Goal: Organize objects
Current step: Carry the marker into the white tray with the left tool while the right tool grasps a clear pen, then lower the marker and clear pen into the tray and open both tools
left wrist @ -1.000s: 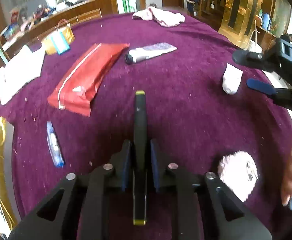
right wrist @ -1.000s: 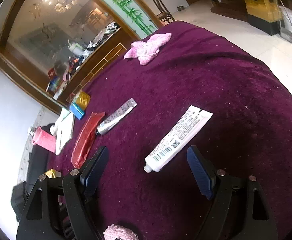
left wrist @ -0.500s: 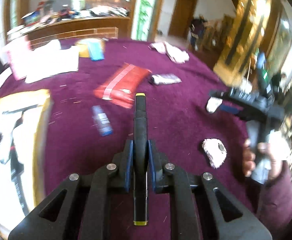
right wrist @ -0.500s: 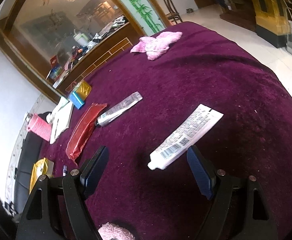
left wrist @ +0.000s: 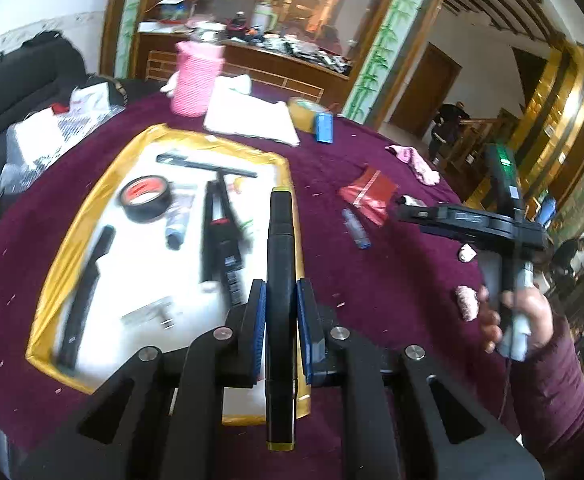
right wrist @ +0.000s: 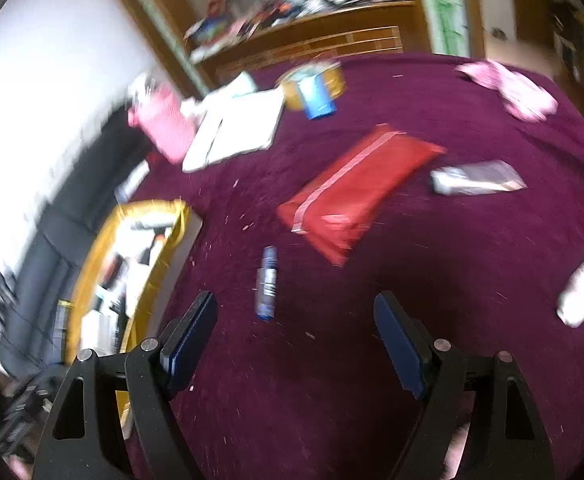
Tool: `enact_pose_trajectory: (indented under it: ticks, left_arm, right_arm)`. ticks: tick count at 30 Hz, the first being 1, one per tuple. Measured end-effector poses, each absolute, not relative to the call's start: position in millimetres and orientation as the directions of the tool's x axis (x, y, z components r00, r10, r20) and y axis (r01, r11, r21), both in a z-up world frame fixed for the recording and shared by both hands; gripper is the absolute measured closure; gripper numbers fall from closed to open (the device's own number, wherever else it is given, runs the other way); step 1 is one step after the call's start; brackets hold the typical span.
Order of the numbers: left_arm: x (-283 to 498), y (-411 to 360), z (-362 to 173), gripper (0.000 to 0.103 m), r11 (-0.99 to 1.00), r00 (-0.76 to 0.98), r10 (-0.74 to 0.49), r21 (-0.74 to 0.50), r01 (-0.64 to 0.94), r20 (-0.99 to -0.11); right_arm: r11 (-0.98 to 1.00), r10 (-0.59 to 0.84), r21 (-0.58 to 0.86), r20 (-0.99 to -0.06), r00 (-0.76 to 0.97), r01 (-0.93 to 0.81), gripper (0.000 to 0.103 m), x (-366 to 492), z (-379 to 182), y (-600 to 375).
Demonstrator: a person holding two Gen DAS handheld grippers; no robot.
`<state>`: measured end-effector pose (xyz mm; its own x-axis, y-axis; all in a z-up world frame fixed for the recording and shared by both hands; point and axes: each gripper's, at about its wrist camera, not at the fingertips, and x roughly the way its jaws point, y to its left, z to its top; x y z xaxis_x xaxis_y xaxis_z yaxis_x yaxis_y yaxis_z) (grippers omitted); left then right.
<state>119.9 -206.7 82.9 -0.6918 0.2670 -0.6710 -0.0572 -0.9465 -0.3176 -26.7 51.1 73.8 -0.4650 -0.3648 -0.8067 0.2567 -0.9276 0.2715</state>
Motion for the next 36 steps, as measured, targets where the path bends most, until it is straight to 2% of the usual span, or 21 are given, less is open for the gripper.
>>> enact_pose_trajectory:
  ticks: [3, 6, 8, 10, 12, 13, 19, 25, 31, 36]
  left_arm:
    - [125, -230, 75, 0.091, -0.948, -0.694, 0.241, -0.319, -0.017, -0.679]
    - [126, -253, 68, 0.09, -0.946, -0.694, 0.222, -0.324, 0.017, -0.685]
    - [126, -265, 64, 0.09, -0.943, -0.695, 0.217, -0.332, 0.033, -0.685]
    - [126, -274, 61, 0.09, -0.936, -0.698, 0.222, -0.349, 0.043, -0.681]
    - [126, -278, 59, 0.09, -0.933, -0.699, 0.223, -0.357, 0.05, -0.68]
    - [126, -280, 57, 0.09, -0.931, -0.697, 0.223, -0.36, 0.054, -0.681]
    - [119, -281, 54, 0.09, -0.928, -0.681, 0.237, -0.369, 0.053, -0.693]
    - [95, -278, 43, 0.09, -0.943, -0.63, 0.203, -0.323, 0.08, -0.75]
    - [77, -261, 45, 0.09, -0.971, -0.604, 0.148, -0.232, 0.063, -0.783]
    - [74, -256, 45, 0.09, -0.963, -0.584, 0.193, -0.266, 0.041, -0.789]
  right_arm:
    - [-0.943, -0.302, 0.193, -0.84, -0.451, 0.273, 0.03, -35, 58, 22]
    - [-0.954, -0.236, 0.119, -0.863, -0.447, 0.276, 0.038, -40, 45, 0]
    - [-0.959, -0.186, 0.068, -0.884, -0.429, 0.275, 0.047, -45, 33, -13]
    - [-0.96, -0.144, 0.014, -0.88, -0.453, 0.278, 0.061, -45, 29, -20]
    - [-0.957, -0.163, 0.032, -0.88, -0.446, 0.287, 0.077, -45, 29, -22]
    - [-0.959, -0.153, 0.022, -0.882, -0.446, 0.284, 0.09, -44, 30, -22]
    - [-0.962, -0.21, 0.1, -0.864, -0.458, 0.253, 0.09, -35, 37, -12]
    - [-0.92, -0.382, 0.282, -0.805, -0.455, 0.273, 0.09, -15, 72, -8]
    - [-0.825, -0.537, 0.395, -0.771, -0.342, 0.404, 0.089, 18, 88, -58]
    - [-0.751, -0.604, 0.481, -0.778, -0.175, 0.453, 0.089, 42, 64, -110]
